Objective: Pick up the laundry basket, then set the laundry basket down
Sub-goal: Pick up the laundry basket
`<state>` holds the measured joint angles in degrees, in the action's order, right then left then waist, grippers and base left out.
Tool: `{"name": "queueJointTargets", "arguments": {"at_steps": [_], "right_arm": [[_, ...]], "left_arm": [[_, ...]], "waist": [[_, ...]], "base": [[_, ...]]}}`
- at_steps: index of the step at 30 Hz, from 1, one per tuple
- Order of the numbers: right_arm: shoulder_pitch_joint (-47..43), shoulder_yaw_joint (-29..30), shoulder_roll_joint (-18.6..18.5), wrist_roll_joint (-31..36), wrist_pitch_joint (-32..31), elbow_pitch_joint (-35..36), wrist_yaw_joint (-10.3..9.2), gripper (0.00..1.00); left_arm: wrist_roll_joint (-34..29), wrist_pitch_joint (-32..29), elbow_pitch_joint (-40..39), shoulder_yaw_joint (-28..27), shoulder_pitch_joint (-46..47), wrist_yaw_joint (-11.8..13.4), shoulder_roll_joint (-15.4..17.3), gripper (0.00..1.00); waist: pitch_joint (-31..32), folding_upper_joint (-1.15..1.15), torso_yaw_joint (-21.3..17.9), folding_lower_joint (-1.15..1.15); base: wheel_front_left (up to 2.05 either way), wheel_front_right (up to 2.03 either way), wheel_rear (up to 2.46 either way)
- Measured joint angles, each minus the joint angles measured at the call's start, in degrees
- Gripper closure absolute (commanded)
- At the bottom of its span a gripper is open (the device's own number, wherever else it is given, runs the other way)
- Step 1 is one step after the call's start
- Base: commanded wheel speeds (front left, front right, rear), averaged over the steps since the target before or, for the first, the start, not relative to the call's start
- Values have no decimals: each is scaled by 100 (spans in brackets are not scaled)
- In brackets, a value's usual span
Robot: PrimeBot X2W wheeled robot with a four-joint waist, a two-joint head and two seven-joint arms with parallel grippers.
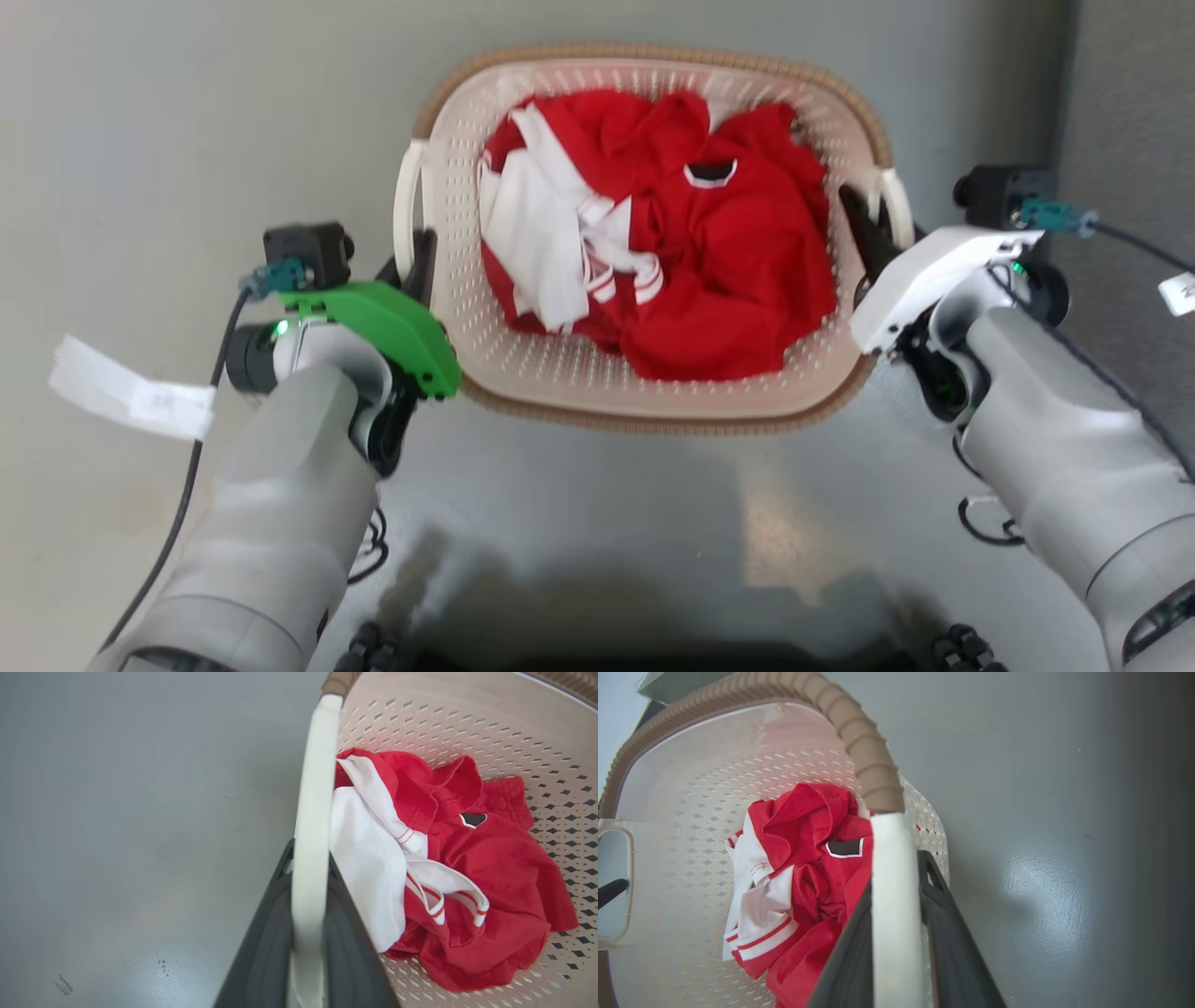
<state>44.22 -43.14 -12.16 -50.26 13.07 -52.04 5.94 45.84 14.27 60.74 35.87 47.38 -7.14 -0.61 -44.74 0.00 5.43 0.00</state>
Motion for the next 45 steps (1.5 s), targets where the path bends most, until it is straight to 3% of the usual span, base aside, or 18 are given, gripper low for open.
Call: {"name": "queueJointTargets", "arguments": {"at_steps": [15, 45], "right_arm": [[-350, -411, 260, -498, -474, -426, -3, 100], [-1438, -1066, 467, -1234, -1395, -757, -59, 100]], "left_arm": [[404, -424, 350, 271, -482, -43, 31, 100], [1099, -1855, 444, 865, -1590, -43, 132, 100]], "waist": [[1118, 0, -266, 0], [3473, 0, -642, 0]], "base": [[0, 0, 0], [0, 0, 0]]}}
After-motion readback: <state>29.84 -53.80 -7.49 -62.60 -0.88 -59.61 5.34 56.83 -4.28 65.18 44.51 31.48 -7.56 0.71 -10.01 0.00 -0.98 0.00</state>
